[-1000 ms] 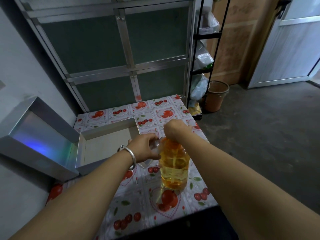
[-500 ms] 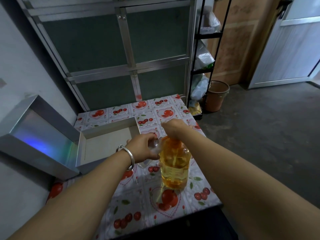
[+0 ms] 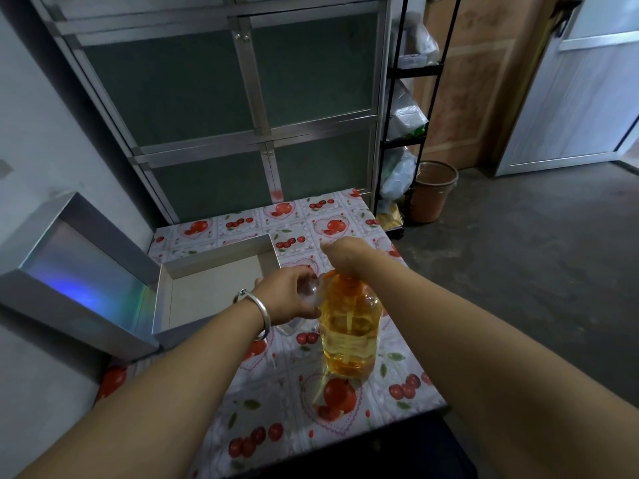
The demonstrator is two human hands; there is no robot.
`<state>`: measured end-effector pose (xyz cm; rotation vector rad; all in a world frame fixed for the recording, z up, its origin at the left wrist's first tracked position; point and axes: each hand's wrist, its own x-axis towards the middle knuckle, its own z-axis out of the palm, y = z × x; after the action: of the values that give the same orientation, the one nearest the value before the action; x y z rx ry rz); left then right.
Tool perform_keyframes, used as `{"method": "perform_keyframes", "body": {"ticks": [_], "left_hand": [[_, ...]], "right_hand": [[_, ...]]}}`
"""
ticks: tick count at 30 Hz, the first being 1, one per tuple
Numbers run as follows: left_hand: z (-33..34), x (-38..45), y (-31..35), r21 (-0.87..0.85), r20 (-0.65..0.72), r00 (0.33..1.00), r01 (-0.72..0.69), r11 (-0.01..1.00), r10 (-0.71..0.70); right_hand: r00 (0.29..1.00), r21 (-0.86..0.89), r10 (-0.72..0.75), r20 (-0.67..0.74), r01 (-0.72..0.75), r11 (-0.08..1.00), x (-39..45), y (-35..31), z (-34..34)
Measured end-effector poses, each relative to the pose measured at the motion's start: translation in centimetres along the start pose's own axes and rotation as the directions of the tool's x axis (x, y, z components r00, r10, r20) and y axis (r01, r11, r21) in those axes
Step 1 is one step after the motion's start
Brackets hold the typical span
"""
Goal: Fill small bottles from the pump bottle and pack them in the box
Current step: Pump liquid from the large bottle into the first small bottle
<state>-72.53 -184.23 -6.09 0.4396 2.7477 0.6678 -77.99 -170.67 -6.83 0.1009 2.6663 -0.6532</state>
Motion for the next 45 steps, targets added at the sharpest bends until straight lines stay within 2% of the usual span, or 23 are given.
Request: {"method": "perform_keyframes", "body": {"ticks": [7,13,19,24,27,32,39,45], "left_hand": [[0.0,0.2,0.1,-0.010,0.003,1.000,-0.004,1.000,0.004],[-0.2,-0.1,0.1,-0.013,0.004,1.000,-0.003,1.000,0.004],[0.2,0.6,-0.1,-0.013,0.001,1.000,0.011,1.000,-0.011],[0.3,0.5,-0.3,-0.013,-0.004,1.000,0.012,1.000,-0.012],[0.1,0.5,-0.1,-0.034,-0.011,1.000,0.003,0.999,-0.004],[0.4,0.5,-0.2,-0.015,-0.006,1.000,0.012,1.000,-0.012],[0.1,0.3,0.1,-0.032,-0.012,1.000,0.019,0.999,-0.020],[0.3,0.5,0.0,0.002,0.000,1.000,0.021,1.000,-0.021]], "right_hand": [[0.990,-0.076,0.032,-0.139,-0.043,0.996,0.6,0.2,0.6],[0.998,-0.142,-0.051,0.044,0.057,0.988,0.7,-0.1,-0.1],[0.992,-0.092,0.038,-0.123,-0.050,0.995,0.7,0.1,0.4],[0.999,-0.033,0.032,-0.036,-0.033,0.999,-0.5,-0.1,-0.1],[1.000,-0.095,-0.001,0.024,0.004,0.995,0.0,-0.3,-0.2],[0.991,-0.069,0.049,-0.129,-0.058,0.996,0.7,0.1,0.5],[1.000,-0.131,0.001,0.030,0.003,0.991,1.5,-0.4,0.5],[0.991,-0.064,0.042,-0.126,-0.050,0.997,1.4,0.2,0.7]]}}
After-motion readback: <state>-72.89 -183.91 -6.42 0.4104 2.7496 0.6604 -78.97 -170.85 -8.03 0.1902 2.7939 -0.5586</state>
